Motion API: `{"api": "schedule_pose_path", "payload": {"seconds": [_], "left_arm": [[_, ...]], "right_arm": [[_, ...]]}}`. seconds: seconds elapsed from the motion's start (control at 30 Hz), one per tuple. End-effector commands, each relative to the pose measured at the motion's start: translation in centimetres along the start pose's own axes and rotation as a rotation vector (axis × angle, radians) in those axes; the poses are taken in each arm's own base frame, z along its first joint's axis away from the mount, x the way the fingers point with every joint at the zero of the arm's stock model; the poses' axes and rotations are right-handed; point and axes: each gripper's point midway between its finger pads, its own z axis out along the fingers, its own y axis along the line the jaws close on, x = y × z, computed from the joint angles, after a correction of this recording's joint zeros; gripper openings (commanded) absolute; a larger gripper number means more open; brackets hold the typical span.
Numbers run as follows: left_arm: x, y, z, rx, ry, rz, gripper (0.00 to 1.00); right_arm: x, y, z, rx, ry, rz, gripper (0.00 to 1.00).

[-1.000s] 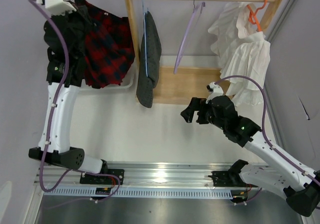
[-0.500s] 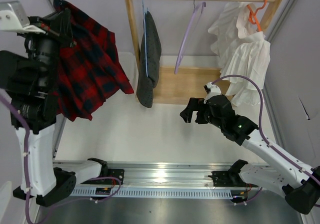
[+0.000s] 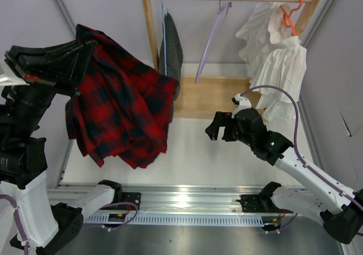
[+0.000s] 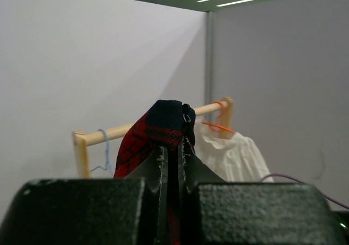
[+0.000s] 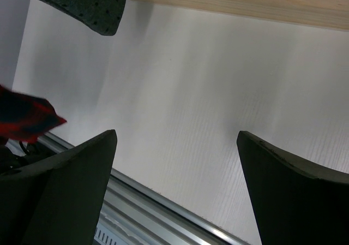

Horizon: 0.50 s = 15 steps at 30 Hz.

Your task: Place the skirt on the hanger

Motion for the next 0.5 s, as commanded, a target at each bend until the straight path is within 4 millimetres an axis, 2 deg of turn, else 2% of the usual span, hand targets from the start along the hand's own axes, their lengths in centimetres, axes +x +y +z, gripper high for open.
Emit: {"api": "schedule_pose_path", "payload": {"seconds": [0.0,0.03,0.07,0.13,0.17,0.23,0.27,0.47], "left_arm": [[-1.3,-4.2,-0.6,0.209,-0.051,-0.07,0.0],[-1.5,-5.0,-1.1,0.238,-0.06,-0.11,0.0],[0.7,-4.3,-0.6,0.238,-0.03,-0.145,0.0],[1.2,-4.4,-0.8,0.242,-0.034,-0.184,0.0],[3.8,-3.4,-0.4,0.218,0.006,-0.226,0.0],[4.1,-3.5,-0.2,0.235,-0.017,-0.269,0.0],[6.1,-3.2,0.1,0.232,0.015,-0.31,0.0],[10.7,-2.3,2.7,0.129,0.049,-0.331,0.0]], "right_arm": [[-2.4,0.4,-1.1,0.006,-0.063,-0.012,0.99],[-2.5,0.2,-1.3,0.019,-0.065,-0.01,0.99],[-3.1,0.2,-1.7,0.027,-0.083,-0.007,0.99],[-3.6,-0.1,-2.5,0.042,-0.094,0.005,0.99],[-3.9,-0.1,-2.9,0.045,-0.105,0.019,0.99],[-4.6,0.2,-4.1,0.035,-0.131,0.035,0.99],[-4.8,0.1,-4.5,0.036,-0.141,0.045,0.99],[-5.5,0.3,-6.2,0.037,-0.151,0.088,0.99]]}}
